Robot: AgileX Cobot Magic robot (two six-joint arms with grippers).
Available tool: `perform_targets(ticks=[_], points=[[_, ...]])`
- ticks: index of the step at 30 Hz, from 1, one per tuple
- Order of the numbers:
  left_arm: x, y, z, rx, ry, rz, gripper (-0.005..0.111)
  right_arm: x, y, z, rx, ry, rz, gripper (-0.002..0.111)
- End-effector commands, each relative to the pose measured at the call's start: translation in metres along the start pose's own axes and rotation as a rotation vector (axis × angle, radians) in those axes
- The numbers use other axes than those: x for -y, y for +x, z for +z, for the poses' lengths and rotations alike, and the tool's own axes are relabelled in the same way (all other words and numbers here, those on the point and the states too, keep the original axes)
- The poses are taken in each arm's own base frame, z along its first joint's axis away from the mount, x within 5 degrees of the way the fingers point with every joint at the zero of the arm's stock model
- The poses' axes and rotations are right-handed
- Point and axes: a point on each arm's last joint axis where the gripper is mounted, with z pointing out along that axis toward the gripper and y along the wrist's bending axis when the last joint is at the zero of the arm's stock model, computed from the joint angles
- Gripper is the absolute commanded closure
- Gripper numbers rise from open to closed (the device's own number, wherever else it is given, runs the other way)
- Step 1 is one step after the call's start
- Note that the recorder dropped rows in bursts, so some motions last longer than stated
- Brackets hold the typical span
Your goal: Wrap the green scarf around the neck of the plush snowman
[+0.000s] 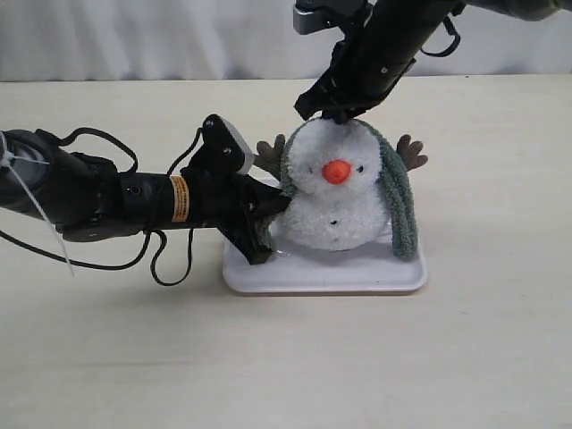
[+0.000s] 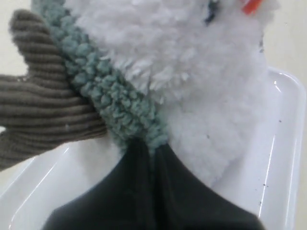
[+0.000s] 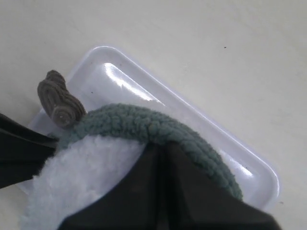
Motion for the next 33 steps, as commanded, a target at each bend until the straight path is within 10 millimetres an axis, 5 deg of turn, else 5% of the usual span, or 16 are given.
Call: perform_targets(ticks=[1, 4, 8, 13, 24, 33], points=[[-0.001, 0.000, 0.001, -0.005, -0.022, -0.044, 0.107, -0.003, -0.001, -0.022, 0.019, 0.018, -0.020, 0.104], [-0.001, 0.000, 0.001, -0.006, -0.026, -0.047, 0.107, -0.013, -0.007, -0.058, 0.083, -0.030, -0.010, 0.104], [-0.007, -0.003, 0.003, -0.044, -0.048, -0.086, 0.107, -0.022, 0.001, -0.077, 0.033, -0.093, -0.031, 0.104], [-0.005, -0.008, 0.002, -0.025, -0.017, -0.084, 0.107, -0.017, 0.003, -0.067, -0.005, -0.051, -0.020, 0.104], [-0.007, -0.057, -0.025, 0.089, -0.056, -0.052, 0.107, -0.017, 0.007, -0.050, -0.048, -0.086, -0.026, 0.104], [-0.016, -0.039, -0.006, 0.007, -0.075, -0.119, 0.107, -0.018, 0.015, -0.047, -0.074, -0.094, -0.053, 0.104]])
